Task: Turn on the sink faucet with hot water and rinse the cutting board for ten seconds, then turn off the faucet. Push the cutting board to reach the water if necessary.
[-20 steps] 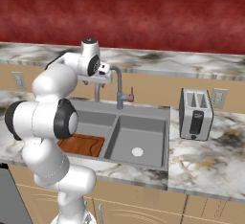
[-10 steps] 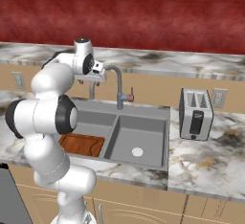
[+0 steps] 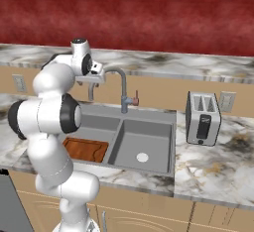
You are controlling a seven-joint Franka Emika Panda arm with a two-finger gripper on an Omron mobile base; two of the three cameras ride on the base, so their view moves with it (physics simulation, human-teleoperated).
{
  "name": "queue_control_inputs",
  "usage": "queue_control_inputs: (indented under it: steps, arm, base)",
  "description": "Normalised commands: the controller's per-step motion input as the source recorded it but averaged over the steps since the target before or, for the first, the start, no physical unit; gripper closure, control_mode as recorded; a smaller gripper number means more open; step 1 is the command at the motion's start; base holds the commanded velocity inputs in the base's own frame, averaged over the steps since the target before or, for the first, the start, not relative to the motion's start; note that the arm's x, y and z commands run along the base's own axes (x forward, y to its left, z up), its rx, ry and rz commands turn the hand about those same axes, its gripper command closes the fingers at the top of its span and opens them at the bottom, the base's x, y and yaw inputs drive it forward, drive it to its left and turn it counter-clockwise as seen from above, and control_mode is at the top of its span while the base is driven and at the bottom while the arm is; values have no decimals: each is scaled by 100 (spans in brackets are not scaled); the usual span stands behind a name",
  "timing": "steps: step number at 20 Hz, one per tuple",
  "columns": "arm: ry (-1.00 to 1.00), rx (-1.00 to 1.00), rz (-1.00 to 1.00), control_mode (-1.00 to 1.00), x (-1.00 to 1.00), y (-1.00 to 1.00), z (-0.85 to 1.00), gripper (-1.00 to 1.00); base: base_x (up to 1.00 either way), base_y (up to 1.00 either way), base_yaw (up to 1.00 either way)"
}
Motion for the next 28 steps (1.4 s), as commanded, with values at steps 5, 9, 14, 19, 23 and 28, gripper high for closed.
queue_control_inputs:
  steps: [5, 9, 14, 19, 23, 28]
  arm:
    - [0, 0, 0, -100, 8, 21, -6, -100]
    - [0, 0, 0, -100, -1, -5, 0, -100]
    - [0, 0, 0, -100, 0, -16, 0, -100]
    - [0, 0, 0, -100, 0, -8, 0, -100]
    - [0, 0, 0, -100, -2, 0, 9, -100]
    - [0, 0, 0, -100, -1, 0, 30, -100]
  base:
    - [0, 0, 0]
    - [0, 0, 0]
    - [0, 0, 0]
    - [0, 0, 0]
    - [0, 0, 0]
    - [0, 0, 0]
